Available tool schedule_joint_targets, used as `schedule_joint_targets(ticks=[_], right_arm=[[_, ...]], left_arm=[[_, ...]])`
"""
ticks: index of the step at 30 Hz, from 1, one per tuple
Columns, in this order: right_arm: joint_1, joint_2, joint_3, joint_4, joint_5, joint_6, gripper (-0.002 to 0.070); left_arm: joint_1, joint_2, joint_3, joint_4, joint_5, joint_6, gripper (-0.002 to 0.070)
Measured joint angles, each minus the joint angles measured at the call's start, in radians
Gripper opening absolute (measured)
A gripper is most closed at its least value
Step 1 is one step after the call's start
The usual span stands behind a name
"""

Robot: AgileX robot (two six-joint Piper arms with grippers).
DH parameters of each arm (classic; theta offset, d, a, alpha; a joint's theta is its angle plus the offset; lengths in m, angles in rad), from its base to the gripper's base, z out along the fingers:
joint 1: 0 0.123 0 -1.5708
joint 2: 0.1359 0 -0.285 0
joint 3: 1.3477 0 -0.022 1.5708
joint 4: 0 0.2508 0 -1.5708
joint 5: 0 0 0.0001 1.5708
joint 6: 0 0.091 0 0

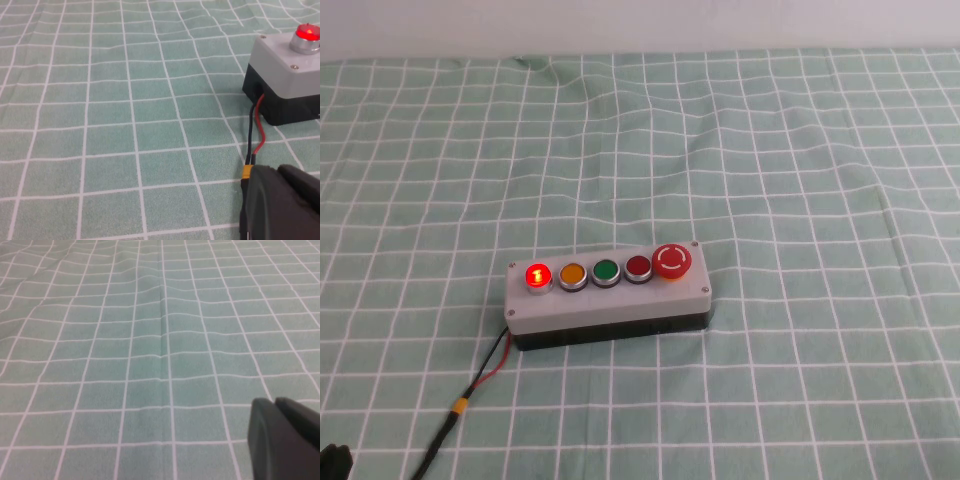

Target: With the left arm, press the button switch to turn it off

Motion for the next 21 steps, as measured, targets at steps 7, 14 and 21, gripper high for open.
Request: schedule_joint_targets(ticks=[7, 14, 21], right_arm=[[0.0, 0.0, 0.0, 0.0, 0.0, 0.0, -0.0017], [0.0, 0.0, 0.0, 0.0, 0.0, 0.0, -0.0017], [0.0, 0.0, 0.0, 0.0, 0.0, 0.0, -0.0017]], left_arm=[[0.0, 0.0, 0.0, 0.002, 0.0, 0.0, -0.0002], [0.0, 0.0, 0.0, 0.002, 0.0, 0.0, -0.0002], [0.0, 0.0, 0.0, 0.002, -0.01, 0.0, -0.0002]])
